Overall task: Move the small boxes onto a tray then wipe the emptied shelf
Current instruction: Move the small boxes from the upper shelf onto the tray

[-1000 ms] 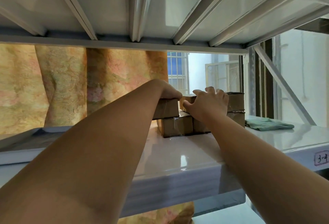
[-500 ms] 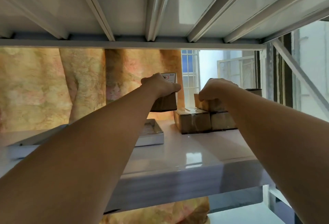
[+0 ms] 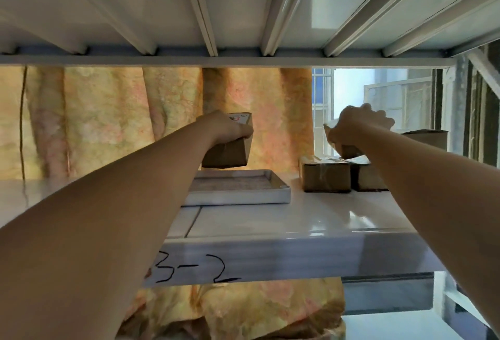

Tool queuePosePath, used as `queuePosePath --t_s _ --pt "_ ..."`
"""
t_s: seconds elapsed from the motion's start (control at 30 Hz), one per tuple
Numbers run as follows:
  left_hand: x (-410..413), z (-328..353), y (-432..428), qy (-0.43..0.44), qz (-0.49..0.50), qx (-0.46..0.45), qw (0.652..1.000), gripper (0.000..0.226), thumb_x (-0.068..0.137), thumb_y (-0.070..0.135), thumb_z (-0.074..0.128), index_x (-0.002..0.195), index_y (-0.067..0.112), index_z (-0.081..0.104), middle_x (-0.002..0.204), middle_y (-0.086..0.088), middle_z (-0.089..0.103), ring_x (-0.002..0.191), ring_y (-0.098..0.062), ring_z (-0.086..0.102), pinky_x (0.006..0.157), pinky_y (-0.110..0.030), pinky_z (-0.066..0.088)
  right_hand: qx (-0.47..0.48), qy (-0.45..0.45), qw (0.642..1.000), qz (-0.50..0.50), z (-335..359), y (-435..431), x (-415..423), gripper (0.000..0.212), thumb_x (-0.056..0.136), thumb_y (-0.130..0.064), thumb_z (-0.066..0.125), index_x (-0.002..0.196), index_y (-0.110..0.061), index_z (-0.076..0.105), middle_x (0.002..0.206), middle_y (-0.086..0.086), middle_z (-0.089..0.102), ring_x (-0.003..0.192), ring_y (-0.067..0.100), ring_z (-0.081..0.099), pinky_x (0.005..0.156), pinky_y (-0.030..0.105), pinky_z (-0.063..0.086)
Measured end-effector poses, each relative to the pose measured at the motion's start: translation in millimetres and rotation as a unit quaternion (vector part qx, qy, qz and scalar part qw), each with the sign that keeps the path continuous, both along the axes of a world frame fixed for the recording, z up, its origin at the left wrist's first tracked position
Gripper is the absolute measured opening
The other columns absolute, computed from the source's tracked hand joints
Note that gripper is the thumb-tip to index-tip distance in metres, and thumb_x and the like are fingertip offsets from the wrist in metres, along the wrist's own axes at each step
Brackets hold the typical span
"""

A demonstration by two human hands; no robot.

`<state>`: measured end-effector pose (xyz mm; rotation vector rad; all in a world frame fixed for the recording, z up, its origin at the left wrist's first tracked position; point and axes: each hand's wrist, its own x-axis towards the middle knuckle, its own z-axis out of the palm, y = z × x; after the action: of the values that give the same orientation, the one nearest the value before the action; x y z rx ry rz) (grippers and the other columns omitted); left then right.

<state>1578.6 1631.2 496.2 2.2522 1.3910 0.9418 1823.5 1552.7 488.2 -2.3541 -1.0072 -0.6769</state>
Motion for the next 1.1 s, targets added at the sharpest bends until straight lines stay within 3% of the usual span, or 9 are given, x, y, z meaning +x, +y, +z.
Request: queuePosePath --t_s 0.13,0.3,0.4,0.47,0.53,0.73,0.87,1.1 --pt "-21 0 2 -0.002 0.020 -0.008 1.000 0.069 0.069 0.050 0.065 0.126 0.014 0.050 0.117 -0.014 0.057 0.103 -0.032 0.057 0.092 -0.040 0.049 0.037 -0.024 0.998 0.040 4 7 -25 0.046 0.076 -0.045 0.062 0.112 -0.018 0.056 0.114 0.012 0.046 0.111 0.036 0.046 0.088 0.043 0.036" --pt "-51 0 1 0.014 0.041 -0.042 0.998 0.065 0.069 0.049 0.066 0.118 0.008 0.053 0.109 -0.014 0.054 0.094 -0.030 0.056 0.064 -0.030 0.045 0.060 0.006 0.993 0.104 8 16 -68 0.055 0.072 -0.045 0.064 0.119 -0.018 0.054 0.123 0.011 0.046 0.116 0.037 0.045 0.091 0.045 0.039" --pt "-70 -1 2 0.046 0.054 -0.046 0.996 0.049 0.069 0.050 0.065 0.100 0.012 0.056 0.106 -0.012 0.049 0.093 -0.028 0.051 0.060 -0.030 0.039 0.061 0.076 0.978 0.182 8 23 -95 0.052 0.072 -0.046 0.064 0.114 -0.015 0.059 0.117 0.010 0.055 0.104 0.033 0.055 0.089 0.042 0.047" --pt "-81 -1 3 0.047 0.067 -0.041 0.996 0.041 0.068 0.050 0.065 0.089 0.016 0.054 0.104 -0.010 0.049 0.088 -0.026 0.051 0.056 -0.029 0.037 0.061 0.112 0.961 0.245 6 26 -113 0.046 0.071 -0.044 0.060 0.105 -0.014 0.062 0.110 0.010 0.060 0.093 0.030 0.060 0.077 0.036 0.051" --pt "-92 -2 4 0.043 0.083 -0.039 0.995 0.046 0.068 0.050 0.066 0.094 0.014 0.055 0.097 -0.009 0.053 0.078 -0.022 0.052 0.052 -0.027 0.035 0.063 0.132 0.948 0.282 2 28 -133 0.041 0.068 -0.043 0.058 0.096 -0.013 0.064 0.099 0.010 0.062 0.087 0.029 0.061 0.068 0.033 0.050" --pt "-113 -6 12 0.054 0.111 -0.072 0.990 0.057 0.067 0.055 0.067 0.101 0.011 0.054 0.086 -0.007 0.054 0.073 -0.024 0.053 0.051 -0.028 0.038 0.042 0.154 0.936 0.314 -12 45 -184 0.044 0.064 -0.044 0.056 0.095 -0.014 0.061 0.112 0.013 0.060 0.099 0.034 0.060 0.086 0.042 0.050" --pt "-117 -10 15 0.067 0.126 -0.074 0.987 0.052 0.070 0.052 0.067 0.097 0.010 0.053 0.083 -0.008 0.053 0.071 -0.024 0.052 0.051 -0.029 0.038 0.035 0.168 0.934 0.313 -18 53 -198 0.040 0.061 -0.040 0.056 0.093 -0.016 0.058 0.110 0.010 0.059 0.096 0.033 0.060 0.086 0.044 0.051" --pt "-121 -20 18 0.084 0.123 -0.066 0.987 0.062 0.076 0.052 0.064 0.116 0.006 0.054 0.103 -0.012 0.052 0.087 -0.027 0.052 0.059 -0.030 0.039 0.015 0.189 0.927 0.324 -25 56 -213 0.046 0.059 -0.041 0.056 0.098 -0.015 0.056 0.112 0.010 0.057 0.097 0.033 0.059 0.085 0.043 0.050"
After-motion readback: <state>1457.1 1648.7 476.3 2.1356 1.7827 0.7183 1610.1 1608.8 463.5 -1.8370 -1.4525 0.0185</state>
